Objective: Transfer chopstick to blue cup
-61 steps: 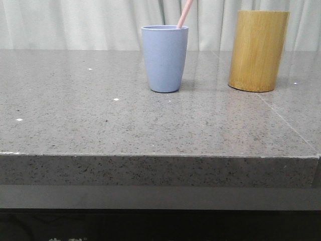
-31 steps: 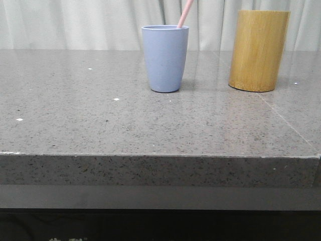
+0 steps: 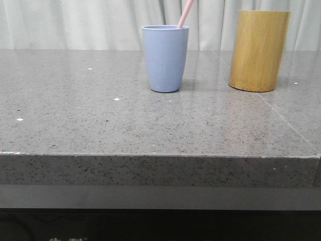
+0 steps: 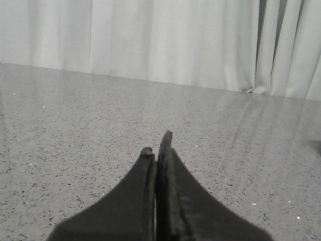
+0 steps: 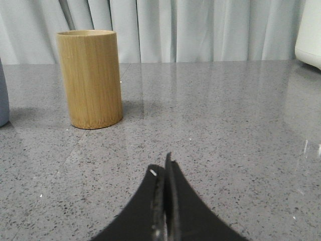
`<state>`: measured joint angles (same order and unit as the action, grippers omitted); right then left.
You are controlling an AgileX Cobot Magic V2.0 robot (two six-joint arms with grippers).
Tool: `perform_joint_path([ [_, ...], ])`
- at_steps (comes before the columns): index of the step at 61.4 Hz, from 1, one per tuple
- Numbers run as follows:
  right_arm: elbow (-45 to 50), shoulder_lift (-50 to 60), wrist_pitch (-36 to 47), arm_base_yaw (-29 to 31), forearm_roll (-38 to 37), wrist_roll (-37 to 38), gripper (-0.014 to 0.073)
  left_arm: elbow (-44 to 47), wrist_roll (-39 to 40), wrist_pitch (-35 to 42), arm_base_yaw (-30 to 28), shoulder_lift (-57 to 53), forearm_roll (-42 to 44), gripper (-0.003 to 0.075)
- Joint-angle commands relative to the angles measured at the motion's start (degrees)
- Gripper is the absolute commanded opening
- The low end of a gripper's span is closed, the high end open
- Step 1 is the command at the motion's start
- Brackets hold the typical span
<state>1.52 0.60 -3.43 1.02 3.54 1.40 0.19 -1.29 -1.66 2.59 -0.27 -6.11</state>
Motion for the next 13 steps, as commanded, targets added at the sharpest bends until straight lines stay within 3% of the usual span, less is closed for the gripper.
perform_joint_path([
  [1, -0.2, 1.2, 4.9, 0.3, -0.7, -0.1, -0.0117, 0.7, 0.3, 5.1, 0.3, -1.3, 0.0, -0.0019],
  [13, -0.2, 1.2, 4.9, 0.3, -0.7, -0.1, -0.0117, 0.7, 0.3, 5.1, 0.3, -1.3, 0.0, -0.0019],
])
